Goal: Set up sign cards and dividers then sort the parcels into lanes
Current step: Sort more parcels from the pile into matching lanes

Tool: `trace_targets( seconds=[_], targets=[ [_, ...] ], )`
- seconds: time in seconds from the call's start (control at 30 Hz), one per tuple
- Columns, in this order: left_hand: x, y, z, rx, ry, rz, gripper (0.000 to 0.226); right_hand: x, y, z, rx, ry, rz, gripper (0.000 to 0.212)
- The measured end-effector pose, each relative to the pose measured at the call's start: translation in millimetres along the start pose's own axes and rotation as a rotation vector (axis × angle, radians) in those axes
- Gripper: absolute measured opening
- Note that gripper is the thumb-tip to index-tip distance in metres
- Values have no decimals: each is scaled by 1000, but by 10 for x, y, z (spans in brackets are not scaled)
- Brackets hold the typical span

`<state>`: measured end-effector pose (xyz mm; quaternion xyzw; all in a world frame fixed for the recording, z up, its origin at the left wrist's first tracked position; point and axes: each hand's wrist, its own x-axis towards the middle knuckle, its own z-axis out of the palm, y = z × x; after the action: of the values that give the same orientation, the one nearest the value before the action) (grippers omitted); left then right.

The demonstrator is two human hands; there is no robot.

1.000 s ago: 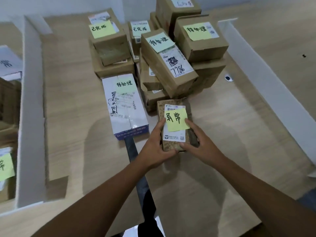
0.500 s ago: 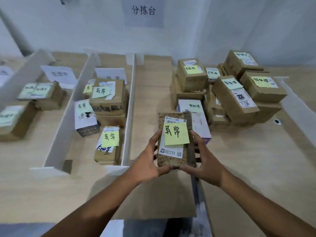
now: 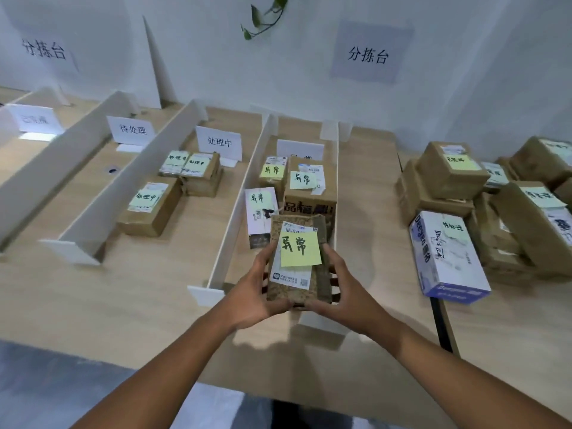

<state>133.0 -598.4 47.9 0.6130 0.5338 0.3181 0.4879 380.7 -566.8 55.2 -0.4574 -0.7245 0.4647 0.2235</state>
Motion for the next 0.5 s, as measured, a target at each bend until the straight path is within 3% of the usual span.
trace_targets(
  seconds=[0.3,0.5],
  targets=[
    [973,-565,-61,97,-100,-64,125,636,569,-126,-65,17,158,118],
    [960,-577,5,185,-28,-17,117,632,635,-99,-101,14,189,117]
  ],
)
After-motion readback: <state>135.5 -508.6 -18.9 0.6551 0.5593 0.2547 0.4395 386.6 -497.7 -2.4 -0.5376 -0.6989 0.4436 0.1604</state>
